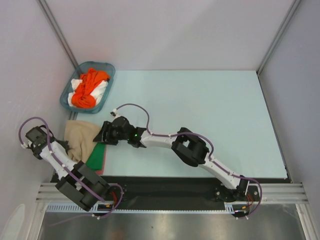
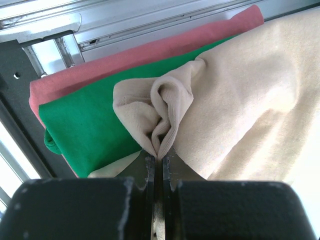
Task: Fold and stack the t-shirts
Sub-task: Neatly place the folded tshirt to the corner
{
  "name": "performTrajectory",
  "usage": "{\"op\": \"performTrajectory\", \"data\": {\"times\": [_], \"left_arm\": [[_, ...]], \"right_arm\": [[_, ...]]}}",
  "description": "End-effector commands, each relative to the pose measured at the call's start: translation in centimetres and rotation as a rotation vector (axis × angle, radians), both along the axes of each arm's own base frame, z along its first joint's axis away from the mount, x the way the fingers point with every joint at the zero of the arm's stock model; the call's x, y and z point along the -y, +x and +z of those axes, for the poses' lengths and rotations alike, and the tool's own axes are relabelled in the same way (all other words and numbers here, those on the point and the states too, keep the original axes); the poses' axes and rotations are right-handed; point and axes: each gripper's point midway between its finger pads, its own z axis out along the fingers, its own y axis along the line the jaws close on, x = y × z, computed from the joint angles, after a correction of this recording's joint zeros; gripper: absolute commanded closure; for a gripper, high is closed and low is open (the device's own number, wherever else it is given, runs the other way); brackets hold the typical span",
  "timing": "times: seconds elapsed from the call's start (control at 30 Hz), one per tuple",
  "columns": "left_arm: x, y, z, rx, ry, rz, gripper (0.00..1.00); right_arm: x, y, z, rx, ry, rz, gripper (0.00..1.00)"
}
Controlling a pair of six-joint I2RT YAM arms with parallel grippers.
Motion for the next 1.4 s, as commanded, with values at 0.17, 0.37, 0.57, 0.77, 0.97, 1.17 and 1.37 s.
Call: {"op": "performTrajectory", "data": {"times": [0.17, 0.37, 0.57, 0.77, 0.97, 1.17, 1.37], "left_arm": [[-0.7, 0.0, 0.8, 0.017, 0.034, 0.007, 1.00], [-0.7, 0.0, 1.3, 0.021, 0.042, 0.008, 0.99], [-1.0, -0.5, 1.5, 0.008, 0.064, 0.026, 0.99], [0.3, -1.7, 0.5, 0.004, 0.000, 0.128, 1.00], [1.7, -4.6, -0.4, -0.070, -0.055, 0.308, 1.00], [2.2, -6.9, -1.6, -0.104, -0.081, 0.435, 0.99], [1.7, -7.9, -1.3, -0.137, -0.067, 0.479, 0.92]], "right_arm": [[-1.0, 3.3, 0.5, 0.015, 0.050, -0.053, 0.43], [-1.2, 5.1, 0.5, 0.033, 0.053, -0.065, 0.48], [-0.9, 6.2, 2.9, 0.119, 0.064, -0.013, 0.93], [1.3, 8.4, 4.9, 0.206, 0.001, -0.006, 1.00], [2.1, 9.7, 4.5, 0.194, -0.018, 0.043, 1.00], [1.7, 10.0, 4.5, 0.185, 0.012, 0.100, 1.00], [1.7, 9.2, 3.1, 0.145, 0.005, 0.119, 1.00]]}}
